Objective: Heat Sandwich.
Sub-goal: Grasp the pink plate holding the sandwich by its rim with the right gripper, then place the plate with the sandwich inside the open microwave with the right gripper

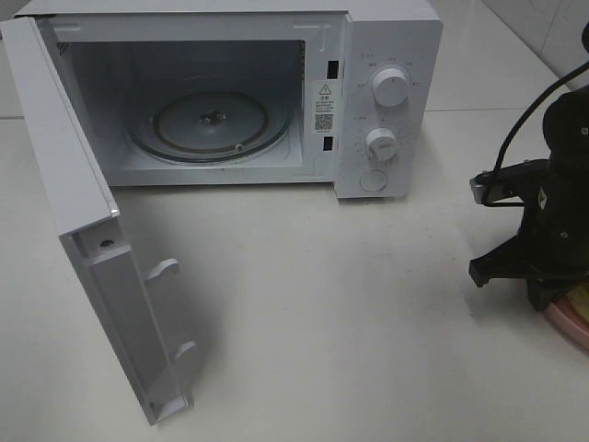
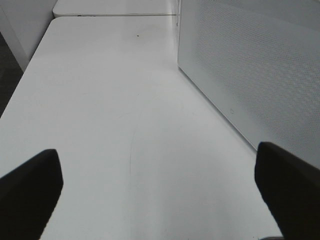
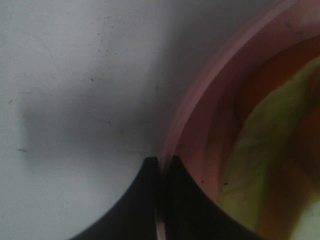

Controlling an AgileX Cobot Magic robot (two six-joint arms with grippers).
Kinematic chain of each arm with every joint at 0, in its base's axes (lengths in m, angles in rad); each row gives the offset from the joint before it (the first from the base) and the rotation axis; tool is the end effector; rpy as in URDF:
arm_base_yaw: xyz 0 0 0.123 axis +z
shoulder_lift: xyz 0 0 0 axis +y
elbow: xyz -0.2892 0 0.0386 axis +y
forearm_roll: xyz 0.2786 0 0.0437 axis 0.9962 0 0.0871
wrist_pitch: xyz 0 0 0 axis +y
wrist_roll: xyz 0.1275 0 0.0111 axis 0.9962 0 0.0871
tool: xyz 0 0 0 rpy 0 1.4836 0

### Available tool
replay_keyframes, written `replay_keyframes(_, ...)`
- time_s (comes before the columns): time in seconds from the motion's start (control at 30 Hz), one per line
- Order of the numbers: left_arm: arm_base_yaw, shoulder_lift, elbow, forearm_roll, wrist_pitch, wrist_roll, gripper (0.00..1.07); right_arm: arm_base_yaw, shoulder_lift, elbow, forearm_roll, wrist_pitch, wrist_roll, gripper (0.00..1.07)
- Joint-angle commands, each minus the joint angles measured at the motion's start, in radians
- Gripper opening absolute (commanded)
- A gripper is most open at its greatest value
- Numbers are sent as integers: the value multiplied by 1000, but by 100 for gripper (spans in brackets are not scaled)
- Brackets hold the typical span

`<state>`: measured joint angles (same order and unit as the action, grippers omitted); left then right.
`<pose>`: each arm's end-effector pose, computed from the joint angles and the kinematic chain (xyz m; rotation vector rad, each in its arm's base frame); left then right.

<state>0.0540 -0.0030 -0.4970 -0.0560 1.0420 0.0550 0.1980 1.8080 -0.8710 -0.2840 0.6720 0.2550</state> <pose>0.0493 -0.0035 0.2765 0.0030 2.0243 0.0021 0.3126 0.0399 0.0707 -0.2455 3.0330 -0.2538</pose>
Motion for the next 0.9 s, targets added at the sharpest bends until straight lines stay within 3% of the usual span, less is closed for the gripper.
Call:
replay_keyframes(0.03, 1, -27, 3, 0, -6, 3, 99, 2, -10, -7, -24, 20, 12, 0)
replay_keyframes(0.37, 1, -27, 3, 0, -6, 3, 99, 66, -28, -7, -153, 85, 109, 0)
replay_keyframes(0.9, 1, -27, 3, 0, -6, 3, 99, 171, -100, -7, -173, 180, 89, 0)
